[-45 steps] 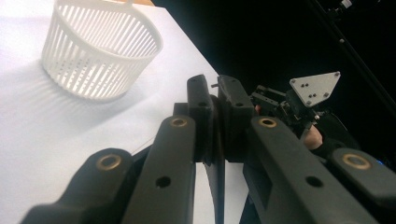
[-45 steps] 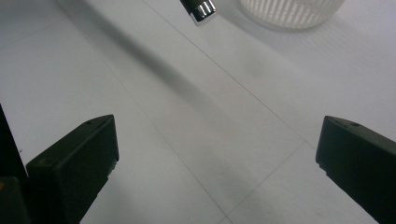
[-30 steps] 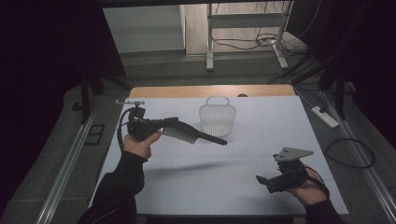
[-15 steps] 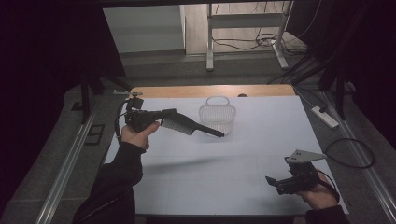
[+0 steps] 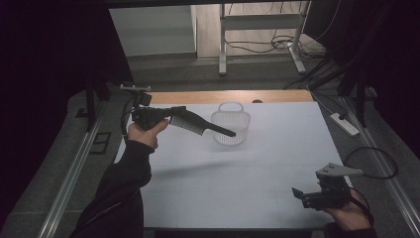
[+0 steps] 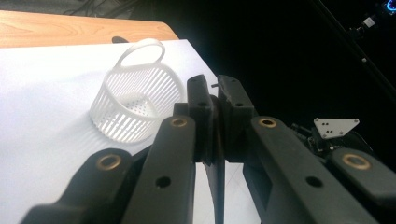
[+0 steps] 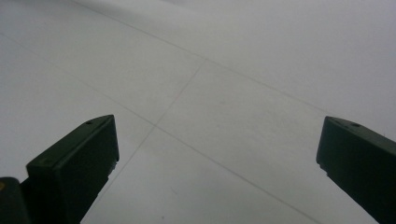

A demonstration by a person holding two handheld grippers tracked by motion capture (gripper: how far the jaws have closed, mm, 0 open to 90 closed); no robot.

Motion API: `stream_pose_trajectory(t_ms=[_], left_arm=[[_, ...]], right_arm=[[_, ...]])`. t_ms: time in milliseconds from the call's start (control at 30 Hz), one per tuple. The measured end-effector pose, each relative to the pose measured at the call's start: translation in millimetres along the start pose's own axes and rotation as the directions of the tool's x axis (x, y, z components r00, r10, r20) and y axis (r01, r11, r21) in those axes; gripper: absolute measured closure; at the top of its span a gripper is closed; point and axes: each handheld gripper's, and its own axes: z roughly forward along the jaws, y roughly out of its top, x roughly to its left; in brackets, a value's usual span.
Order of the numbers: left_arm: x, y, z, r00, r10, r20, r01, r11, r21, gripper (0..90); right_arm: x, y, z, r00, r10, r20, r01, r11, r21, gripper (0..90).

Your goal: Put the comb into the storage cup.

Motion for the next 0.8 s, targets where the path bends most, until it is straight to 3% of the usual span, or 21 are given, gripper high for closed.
stream_pose_trajectory(t_ms=[300,800], left_arm=[[0.2,11.6,5.1,0.9997,0.003,-0.025,-0.003,1.0,-0.002,84.1],[0.8,33.0,23.2,0.9945,0.0,-0.104,0.0,1.0,0.003,84.0]], right_arm=[[0.4,-6.4,-9.2,0.9993,0.037,-0.002,-0.037,0.9993,0.0,0.0],[0.3,-11.2,-16.4,0.9987,0.051,0.003,-0.051,0.9986,-0.013,0.0]])
